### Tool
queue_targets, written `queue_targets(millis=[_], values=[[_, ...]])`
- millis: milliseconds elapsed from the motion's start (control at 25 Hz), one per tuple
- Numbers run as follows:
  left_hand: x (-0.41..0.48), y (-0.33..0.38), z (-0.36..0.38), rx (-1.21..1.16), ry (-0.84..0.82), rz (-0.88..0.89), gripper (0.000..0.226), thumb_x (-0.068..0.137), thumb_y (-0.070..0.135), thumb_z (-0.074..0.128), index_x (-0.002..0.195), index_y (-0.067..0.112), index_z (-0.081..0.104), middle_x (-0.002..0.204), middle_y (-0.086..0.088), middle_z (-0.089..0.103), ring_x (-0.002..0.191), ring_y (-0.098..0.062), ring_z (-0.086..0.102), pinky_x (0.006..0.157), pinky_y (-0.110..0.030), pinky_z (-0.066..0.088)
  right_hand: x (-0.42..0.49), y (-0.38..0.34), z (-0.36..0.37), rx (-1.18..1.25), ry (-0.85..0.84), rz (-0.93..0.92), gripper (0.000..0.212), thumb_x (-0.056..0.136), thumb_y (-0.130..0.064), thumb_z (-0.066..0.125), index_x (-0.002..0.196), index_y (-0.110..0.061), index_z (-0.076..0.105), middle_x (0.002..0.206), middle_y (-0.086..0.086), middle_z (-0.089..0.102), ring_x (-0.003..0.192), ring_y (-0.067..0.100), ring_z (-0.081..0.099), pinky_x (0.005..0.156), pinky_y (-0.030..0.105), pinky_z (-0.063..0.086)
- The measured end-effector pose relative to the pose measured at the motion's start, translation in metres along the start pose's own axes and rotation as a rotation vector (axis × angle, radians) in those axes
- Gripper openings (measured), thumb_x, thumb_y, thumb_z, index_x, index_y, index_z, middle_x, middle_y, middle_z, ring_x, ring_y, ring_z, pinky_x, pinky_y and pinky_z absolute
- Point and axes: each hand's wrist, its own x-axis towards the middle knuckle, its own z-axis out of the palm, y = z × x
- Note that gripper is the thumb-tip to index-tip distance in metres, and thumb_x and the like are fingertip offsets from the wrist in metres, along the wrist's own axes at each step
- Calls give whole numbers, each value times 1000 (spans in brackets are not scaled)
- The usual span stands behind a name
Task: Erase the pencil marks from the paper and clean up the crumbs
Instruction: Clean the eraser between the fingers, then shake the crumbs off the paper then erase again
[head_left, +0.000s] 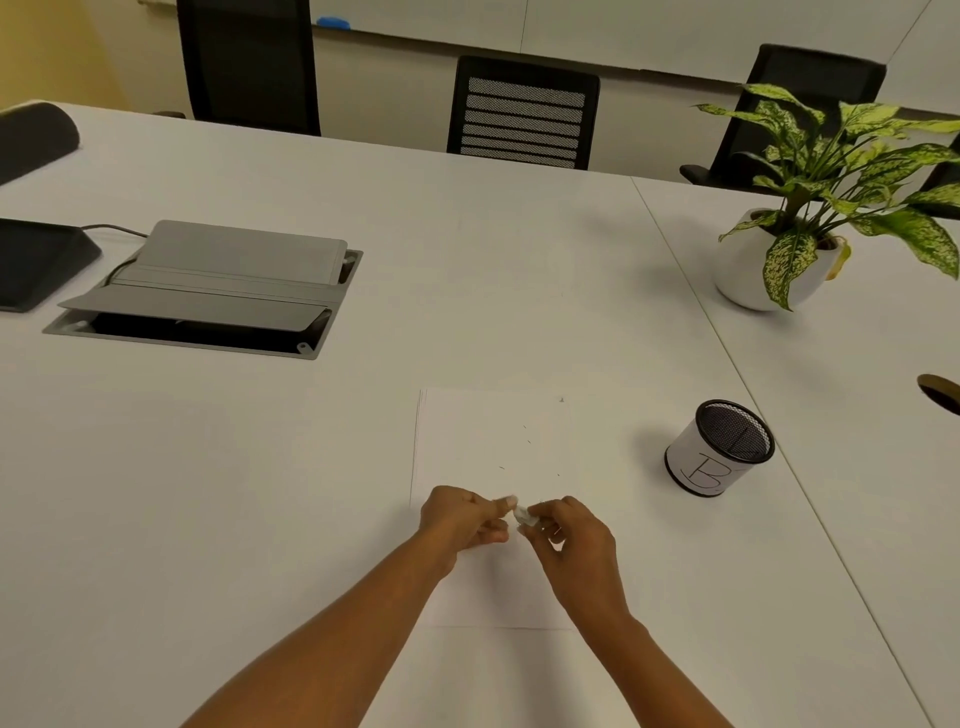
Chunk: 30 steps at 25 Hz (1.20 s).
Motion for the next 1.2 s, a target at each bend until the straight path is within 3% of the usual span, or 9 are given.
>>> queue_targets(millis=[160,360,480,600,720,840,920,1080,1200], values=[[-1,-3,5,-86,-50,-57,19,86,11,63,94,-7,65,84,-20,69,70,-25,69,64,-25,58,1,3,4,-56,-66,-10,7,80,-23,67,81,-16,65,73,-8,60,66,-1,53,62,9,41],[7,-1,-8,-15,151,110,16,82,-5,62,69,4,65,74,-10,66,59,-16,63,51,-16,52,32,34,-20,196,230,533,21,75,-26,72,85,-8,68,74,7,66,70,20,60,71,28,46],[13,-2,-14,6,211,123,13,86,-3,58,78,4,65,76,-8,65,62,-16,62,52,-15,51,46,69,-34,315,397,808,24,73,-26,73,84,-6,68,78,12,67,72,24,60,74,31,48],[18,-5,-15,15,226,120,10,88,2,57,88,1,66,76,-9,65,62,-16,62,56,-18,52,49,91,-37,368,455,928,25,74,-19,73,89,-1,67,79,14,67,73,25,62,75,32,50],[21,-9,-15,28,242,117,11,89,2,56,90,0,66,75,-9,65,64,-18,61,61,-22,53,49,91,-35,286,498,932,25,76,-16,71,92,3,64,87,16,65,74,26,58,77,34,50],[23,-9,-16,54,276,145,13,88,1,54,90,-1,67,73,-8,64,64,-17,60,63,-22,53,45,69,-28,136,509,726,16,82,-8,61,95,1,62,95,17,56,79,25,54,76,32,44],[23,-8,-19,91,336,195,15,89,0,52,90,-1,67,76,-8,65,68,-17,60,66,-24,52,41,58,-17,61,389,602,15,84,-4,55,96,1,63,94,18,60,82,29,58,76,29,43],[26,-6,-25,312,540,294,21,93,6,48,108,2,61,114,-14,60,102,-25,55,88,-34,46,35,49,2,-68,115,598,27,85,-3,53,112,0,56,109,21,60,97,33,58,83,36,46],[29,-4,-29,439,584,171,36,94,9,45,129,4,46,132,-17,43,122,-31,40,98,-40,38,36,46,7,-154,0,624,34,87,-7,50,120,0,48,122,22,49,109,36,51,90,41,43]])
